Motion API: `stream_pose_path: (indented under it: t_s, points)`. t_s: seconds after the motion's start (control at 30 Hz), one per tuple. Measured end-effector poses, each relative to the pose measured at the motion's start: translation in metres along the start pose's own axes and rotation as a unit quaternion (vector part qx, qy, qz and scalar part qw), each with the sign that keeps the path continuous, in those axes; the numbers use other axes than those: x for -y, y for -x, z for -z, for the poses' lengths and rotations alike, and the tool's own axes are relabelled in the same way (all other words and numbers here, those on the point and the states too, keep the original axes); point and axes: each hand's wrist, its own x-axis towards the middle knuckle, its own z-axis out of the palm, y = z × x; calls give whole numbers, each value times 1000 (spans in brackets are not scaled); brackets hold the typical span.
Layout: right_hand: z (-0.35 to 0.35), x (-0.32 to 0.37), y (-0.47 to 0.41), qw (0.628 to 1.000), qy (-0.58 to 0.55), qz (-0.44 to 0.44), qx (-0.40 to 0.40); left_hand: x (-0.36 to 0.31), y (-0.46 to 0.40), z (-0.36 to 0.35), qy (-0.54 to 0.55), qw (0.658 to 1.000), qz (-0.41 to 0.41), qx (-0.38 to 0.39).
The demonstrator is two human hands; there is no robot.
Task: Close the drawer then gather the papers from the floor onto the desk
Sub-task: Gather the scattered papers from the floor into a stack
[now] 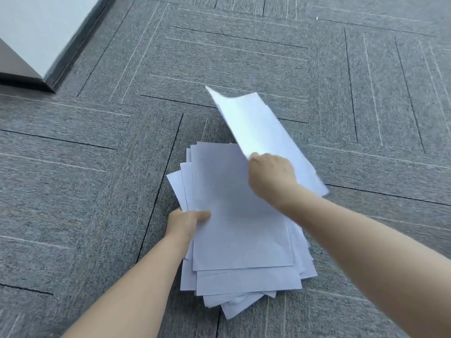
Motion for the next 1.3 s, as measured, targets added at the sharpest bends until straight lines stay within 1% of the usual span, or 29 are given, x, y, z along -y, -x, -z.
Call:
stream_pose_path:
  t_s: [0.13,0.3,0.57,0.73,0.8,0.9,0.97,1.03,1.07,1.1,1.17,1.23,1.3]
  points:
    - [-10,34,52,992,-90,10,85,3,2,1,-8,1000,-19,0]
    - [-18,51,81,980,-153,-11,124,4,8,3,-28,999,-38,22]
    - [-29,68,110,975,-164,-22,147,16,25,6,-32,998,-50,23]
    - [-38,66,118,966,-194,-51,163,22,39,4,12,995,-57,77]
    - [-42,66,119,964,-183,-48,187,23,41,2,-3,994,-60,87]
    - [-40,64,122,965,-164,-27,202,23,44,-3,-58,994,-78,48]
    - [-39,60,124,961,-179,-18,210,26,44,-6,-106,990,-87,21]
    - [-40,52,126,956,-212,-29,202,28,44,-7,-142,984,-104,10]
    - [-42,46,127,955,-229,-43,182,28,45,-6,-150,982,-113,4]
    - [-43,37,128,955,-246,-67,153,28,45,-6,-149,982,-117,-2]
    - [-46,14,127,944,-283,-142,94,27,46,-2,-132,984,-120,-8]
    - [-47,-12,126,919,-320,-224,43,26,45,3,-107,988,-115,3]
    - [-46,-36,125,883,-364,-298,17,26,43,7,-76,991,-110,27]
